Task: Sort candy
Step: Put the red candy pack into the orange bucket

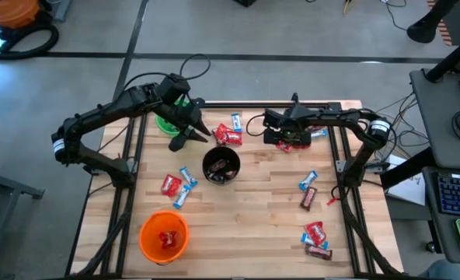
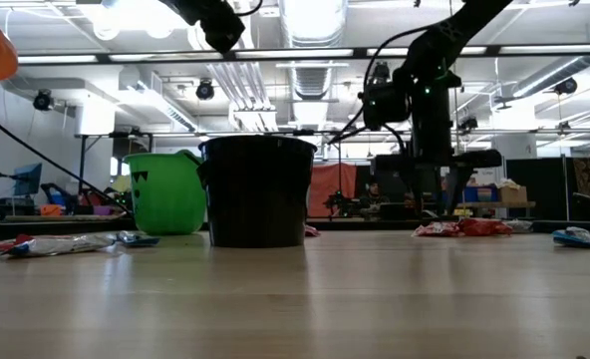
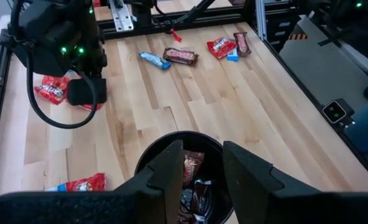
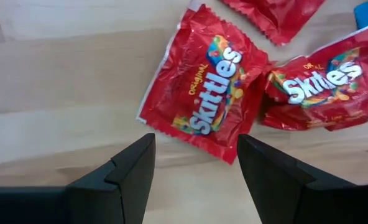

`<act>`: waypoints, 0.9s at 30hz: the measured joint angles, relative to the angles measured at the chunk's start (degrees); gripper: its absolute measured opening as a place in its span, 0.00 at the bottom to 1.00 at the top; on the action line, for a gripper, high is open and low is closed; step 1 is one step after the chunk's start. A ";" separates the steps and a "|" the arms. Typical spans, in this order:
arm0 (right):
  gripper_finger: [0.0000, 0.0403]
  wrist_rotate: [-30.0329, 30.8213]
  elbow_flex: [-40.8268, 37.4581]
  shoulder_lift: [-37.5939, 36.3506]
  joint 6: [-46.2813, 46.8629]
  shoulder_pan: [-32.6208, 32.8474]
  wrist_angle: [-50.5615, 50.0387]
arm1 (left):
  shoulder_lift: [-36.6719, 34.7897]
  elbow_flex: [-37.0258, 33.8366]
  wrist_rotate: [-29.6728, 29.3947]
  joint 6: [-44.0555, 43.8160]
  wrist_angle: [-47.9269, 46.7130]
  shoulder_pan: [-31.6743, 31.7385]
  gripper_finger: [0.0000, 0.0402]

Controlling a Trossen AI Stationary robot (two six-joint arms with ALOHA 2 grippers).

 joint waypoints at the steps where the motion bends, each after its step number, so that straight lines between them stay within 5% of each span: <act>1: 0.54 -0.38 -0.34 0.00 -0.05 -0.26 0.62 | 0.00 0.00 0.00 0.02 -0.14 0.00 0.24; 27: 0.54 -2.73 0.95 0.00 -6.62 -6.38 -3.74 | 0.00 0.00 -0.02 0.27 -0.60 0.00 0.24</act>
